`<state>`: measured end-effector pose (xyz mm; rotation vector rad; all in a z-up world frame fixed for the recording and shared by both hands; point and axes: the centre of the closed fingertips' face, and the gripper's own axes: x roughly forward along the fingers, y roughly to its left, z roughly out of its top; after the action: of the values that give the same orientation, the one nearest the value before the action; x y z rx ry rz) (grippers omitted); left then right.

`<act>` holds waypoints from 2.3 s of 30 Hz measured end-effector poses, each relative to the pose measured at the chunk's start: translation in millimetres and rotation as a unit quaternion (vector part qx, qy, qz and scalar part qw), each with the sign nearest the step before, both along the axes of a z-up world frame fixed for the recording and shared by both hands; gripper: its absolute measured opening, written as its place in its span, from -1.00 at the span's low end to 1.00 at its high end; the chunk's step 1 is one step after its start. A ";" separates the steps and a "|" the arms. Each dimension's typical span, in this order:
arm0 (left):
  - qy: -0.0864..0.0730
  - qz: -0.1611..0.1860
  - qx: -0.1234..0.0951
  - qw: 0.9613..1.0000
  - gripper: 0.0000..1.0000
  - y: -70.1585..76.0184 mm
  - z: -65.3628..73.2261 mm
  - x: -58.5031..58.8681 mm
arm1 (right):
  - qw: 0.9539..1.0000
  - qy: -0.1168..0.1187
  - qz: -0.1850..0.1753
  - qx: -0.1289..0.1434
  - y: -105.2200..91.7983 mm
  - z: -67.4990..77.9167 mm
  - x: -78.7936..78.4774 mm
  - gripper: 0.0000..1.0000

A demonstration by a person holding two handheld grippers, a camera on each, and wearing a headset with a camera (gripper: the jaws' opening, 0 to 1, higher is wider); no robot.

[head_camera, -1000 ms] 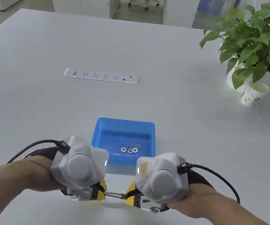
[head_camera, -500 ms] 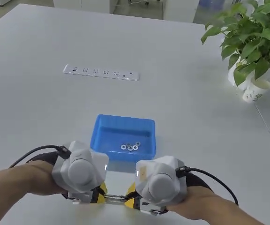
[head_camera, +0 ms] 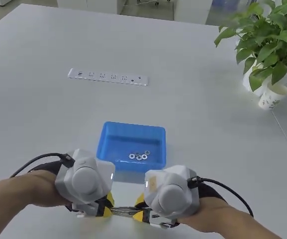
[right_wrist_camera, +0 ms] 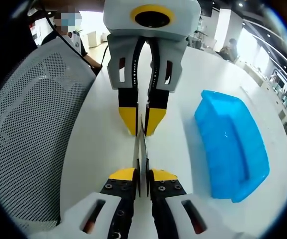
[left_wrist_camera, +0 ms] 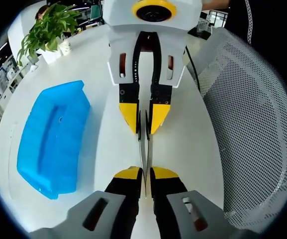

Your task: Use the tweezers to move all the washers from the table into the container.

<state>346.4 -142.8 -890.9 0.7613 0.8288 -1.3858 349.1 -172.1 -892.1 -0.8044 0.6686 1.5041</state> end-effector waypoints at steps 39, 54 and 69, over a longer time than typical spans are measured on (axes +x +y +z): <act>-0.023 0.182 -0.135 0.974 -0.02 31.2 65.2 12.8 | 0.977 -0.003 -0.182 0.112 -43.9 71.7 48.9 0.23; -0.051 0.265 -0.203 0.941 0.58 51.8 94.2 11.1 | 0.951 0.007 -0.256 0.174 -78.2 85.3 45.4 0.76; -0.080 0.314 -0.242 0.914 0.98 61.6 112.9 15.0 | 0.933 -0.008 -0.289 0.212 -102.6 96.0 40.9 1.00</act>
<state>361.4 -81.2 -778.0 0.1806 0.4980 -0.8701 390.0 -274.7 -796.1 -0.2495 0.4834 1.0389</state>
